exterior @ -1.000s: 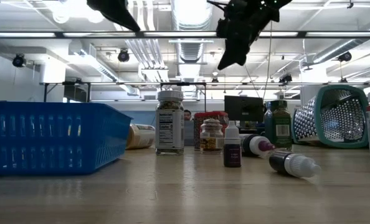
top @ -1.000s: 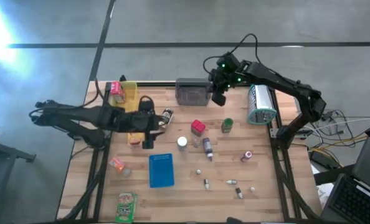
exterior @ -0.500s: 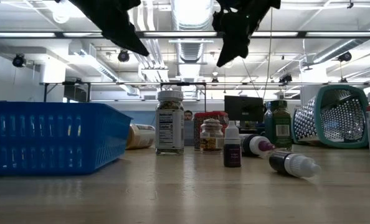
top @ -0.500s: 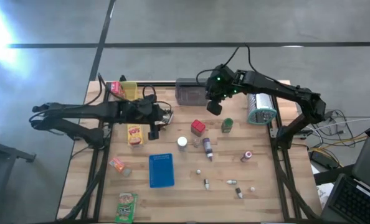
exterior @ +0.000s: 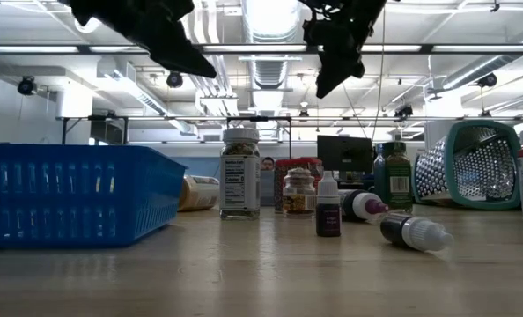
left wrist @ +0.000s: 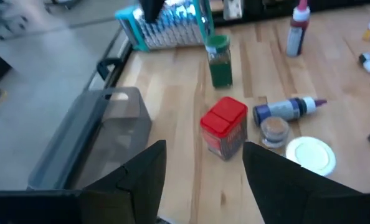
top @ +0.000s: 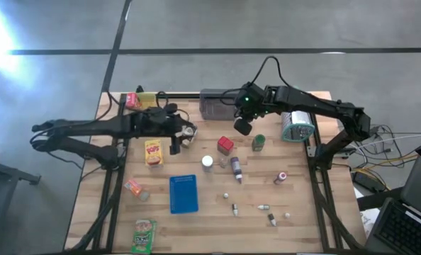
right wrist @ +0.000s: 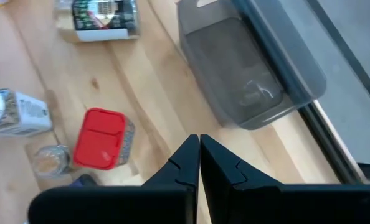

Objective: Pick & Place Kitchen Items
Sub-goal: Put the red spice can into the black bin

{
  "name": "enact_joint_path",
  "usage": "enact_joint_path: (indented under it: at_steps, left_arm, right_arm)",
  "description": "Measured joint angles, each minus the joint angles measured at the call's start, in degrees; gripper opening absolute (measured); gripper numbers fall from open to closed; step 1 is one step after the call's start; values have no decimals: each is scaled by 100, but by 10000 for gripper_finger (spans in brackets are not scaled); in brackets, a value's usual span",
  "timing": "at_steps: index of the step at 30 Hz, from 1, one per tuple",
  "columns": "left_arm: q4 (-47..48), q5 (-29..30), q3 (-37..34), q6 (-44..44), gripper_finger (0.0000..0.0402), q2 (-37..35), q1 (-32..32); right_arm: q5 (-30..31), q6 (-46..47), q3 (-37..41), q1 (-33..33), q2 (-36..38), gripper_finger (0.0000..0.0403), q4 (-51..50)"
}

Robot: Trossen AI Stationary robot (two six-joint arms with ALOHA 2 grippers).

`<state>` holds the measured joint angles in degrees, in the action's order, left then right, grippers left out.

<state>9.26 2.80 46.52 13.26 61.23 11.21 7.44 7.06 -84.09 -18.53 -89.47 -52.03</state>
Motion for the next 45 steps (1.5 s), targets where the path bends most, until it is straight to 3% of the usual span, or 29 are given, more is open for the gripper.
enact_joint_path:
  at_steps: [5,13,20,34,45]
  left_arm:
    - [-709,-54,-559,-106,217,-298,188]
    - [-1591,-33,-1032,-205,218,-472,268]
    - [-1634,-29,-1033,-151,218,-480,270]
    - [-1697,-23,-1033,-153,218,-481,270]
    - [-1697,-21,-1033,-153,218,-481,270]
  right_arm:
    - [-42,94,0,58,0,28,27]
    - [-262,676,2,83,-2,125,38]
    - [-348,948,0,299,-94,184,162]
    - [-750,1094,0,446,-834,229,422]
    - [-745,1274,-2,686,-999,229,674]
